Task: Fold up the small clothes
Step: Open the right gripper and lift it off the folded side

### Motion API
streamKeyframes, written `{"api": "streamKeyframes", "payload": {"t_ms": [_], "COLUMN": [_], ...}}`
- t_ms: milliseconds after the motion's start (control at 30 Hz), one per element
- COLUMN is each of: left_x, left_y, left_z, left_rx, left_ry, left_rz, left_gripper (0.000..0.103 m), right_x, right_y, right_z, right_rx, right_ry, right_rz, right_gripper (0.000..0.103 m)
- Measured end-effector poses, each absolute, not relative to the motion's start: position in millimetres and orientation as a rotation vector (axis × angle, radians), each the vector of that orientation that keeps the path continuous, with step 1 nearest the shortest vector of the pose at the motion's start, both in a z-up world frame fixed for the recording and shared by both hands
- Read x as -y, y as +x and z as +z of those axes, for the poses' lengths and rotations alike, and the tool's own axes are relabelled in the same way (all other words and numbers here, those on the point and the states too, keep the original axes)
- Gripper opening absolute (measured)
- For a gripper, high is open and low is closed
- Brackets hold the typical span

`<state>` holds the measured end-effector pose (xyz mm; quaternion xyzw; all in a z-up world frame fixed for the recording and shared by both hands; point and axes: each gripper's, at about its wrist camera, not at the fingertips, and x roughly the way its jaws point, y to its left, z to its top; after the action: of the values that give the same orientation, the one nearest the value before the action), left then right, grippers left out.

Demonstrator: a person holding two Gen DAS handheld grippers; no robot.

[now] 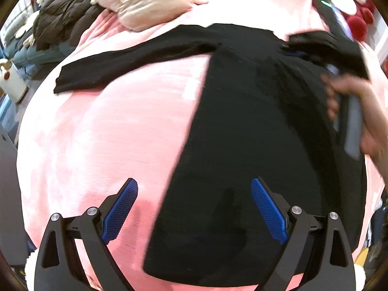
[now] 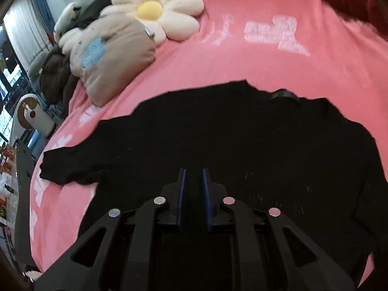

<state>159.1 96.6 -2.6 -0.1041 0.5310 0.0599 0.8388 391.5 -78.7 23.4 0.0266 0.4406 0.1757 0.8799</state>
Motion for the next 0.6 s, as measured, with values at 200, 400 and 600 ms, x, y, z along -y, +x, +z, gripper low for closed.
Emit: {"api": "streamKeyframes", "payload": {"t_ms": [200,400,600], "left_x": [-116,-101,-87], "left_y": [157,157,157], "left_z": [-8,-13,-10], "left_rx": [-1.110,-1.132,-1.148], "left_ry": [-0.254,-0.235,-0.222], "left_rz": [0.132,0.120,0.116], "left_gripper": [0.092,0.092,0.092], "right_x": [205,249,251], "right_y": [357,378,407], "right_z": [49,21,-12], "right_rx": [-0.821,-0.933,-1.005], "right_ry": [0.073,0.050,0.095], "right_rz": [0.034,0.038,0.032], "right_gripper": [0.056,0.057,0.011]}}
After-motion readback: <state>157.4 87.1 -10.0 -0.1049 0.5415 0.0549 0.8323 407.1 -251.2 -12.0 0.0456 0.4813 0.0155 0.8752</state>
